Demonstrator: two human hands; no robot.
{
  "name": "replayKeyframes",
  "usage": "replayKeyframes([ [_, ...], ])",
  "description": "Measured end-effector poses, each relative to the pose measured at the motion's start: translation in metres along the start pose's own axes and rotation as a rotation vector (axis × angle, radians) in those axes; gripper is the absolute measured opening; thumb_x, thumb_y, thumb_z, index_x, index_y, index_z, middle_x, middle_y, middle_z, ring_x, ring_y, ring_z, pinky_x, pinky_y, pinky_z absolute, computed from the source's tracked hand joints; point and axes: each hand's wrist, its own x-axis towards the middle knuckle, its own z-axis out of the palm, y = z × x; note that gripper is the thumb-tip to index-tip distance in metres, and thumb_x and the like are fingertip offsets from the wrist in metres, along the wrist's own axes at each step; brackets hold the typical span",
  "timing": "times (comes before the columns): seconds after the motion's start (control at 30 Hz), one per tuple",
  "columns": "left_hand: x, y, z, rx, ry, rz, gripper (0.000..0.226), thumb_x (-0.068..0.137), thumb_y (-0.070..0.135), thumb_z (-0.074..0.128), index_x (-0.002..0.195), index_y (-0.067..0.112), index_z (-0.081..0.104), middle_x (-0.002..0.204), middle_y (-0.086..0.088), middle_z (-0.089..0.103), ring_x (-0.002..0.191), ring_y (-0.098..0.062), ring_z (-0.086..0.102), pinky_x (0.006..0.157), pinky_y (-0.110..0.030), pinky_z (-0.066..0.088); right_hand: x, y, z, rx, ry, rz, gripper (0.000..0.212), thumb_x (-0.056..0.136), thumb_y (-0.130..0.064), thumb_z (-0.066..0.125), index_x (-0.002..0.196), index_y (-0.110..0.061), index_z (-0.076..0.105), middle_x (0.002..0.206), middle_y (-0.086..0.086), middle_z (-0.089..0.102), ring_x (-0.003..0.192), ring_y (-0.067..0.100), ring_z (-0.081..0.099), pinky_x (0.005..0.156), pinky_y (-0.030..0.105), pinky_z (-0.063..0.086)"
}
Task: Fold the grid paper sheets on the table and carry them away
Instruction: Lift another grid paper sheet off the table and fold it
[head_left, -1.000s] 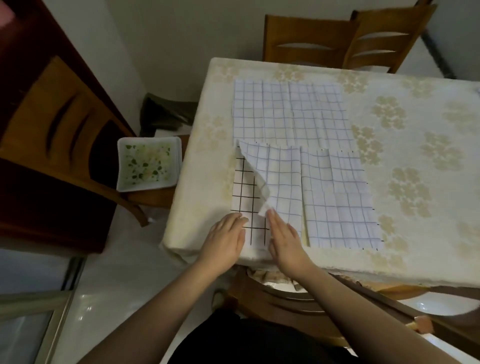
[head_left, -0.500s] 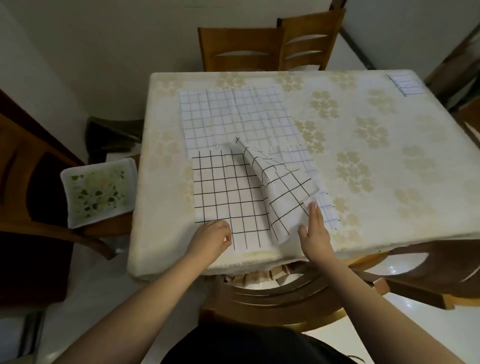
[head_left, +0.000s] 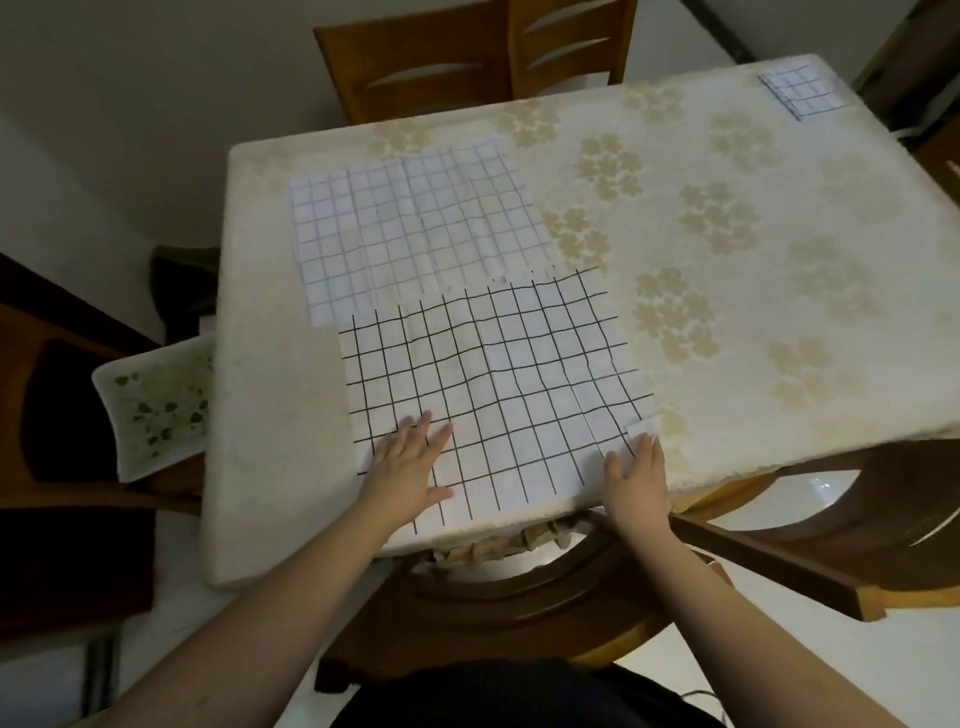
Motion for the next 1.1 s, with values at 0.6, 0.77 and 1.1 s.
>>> replayKeyframes([
  [0.6, -0.027, -0.016, 0.021, -0.021, 0.007, -0.21, 0.086, 0.089, 0.074, 0.03, 0.152, 0.036, -0.014, 0.162, 0.001, -0.02, 0.15, -0.025, -0.014, 0.12, -0.047, 0.004, -0.017, -0.043, 0.051, -0.379, -0.044, -0.379, 0.082, 0.088, -0.056, 0.03, 0.157, -0.017, 0.012, 0.165, 0.003, 0.01, 0.152, 0.025, 0.002, 0.119, 0.049, 0.001],
  [0.77, -0.033, -0.024, 0.023, 0.069, 0.017, -0.204, 0.083, 0.088, 0.075, 0.01, 0.152, 0.032, -0.019, 0.163, -0.004, -0.017, 0.15, -0.028, -0.006, 0.119, -0.045, 0.004, -0.037, -0.059, 0.07, -0.423, -0.074, -0.436, 0.091, 0.079, -0.064, 0.014, 0.157, -0.017, 0.014, 0.164, 0.004, 0.016, 0.152, 0.026, 0.007, 0.12, 0.049, 0.004],
  [1.1, -0.046, -0.097, 0.019, 0.163, 0.098, -0.092, 0.067, 0.099, 0.058, 0.007, 0.154, 0.026, -0.012, 0.164, -0.01, 0.0, 0.149, -0.033, 0.005, 0.119, -0.052, 0.004, -0.095, -0.111, 0.145, -0.469, -0.053, -0.377, 0.087, 0.081, -0.061, 0.02, 0.155, -0.017, 0.022, 0.161, 0.005, 0.025, 0.15, 0.029, 0.015, 0.118, 0.051, 0.012],
])
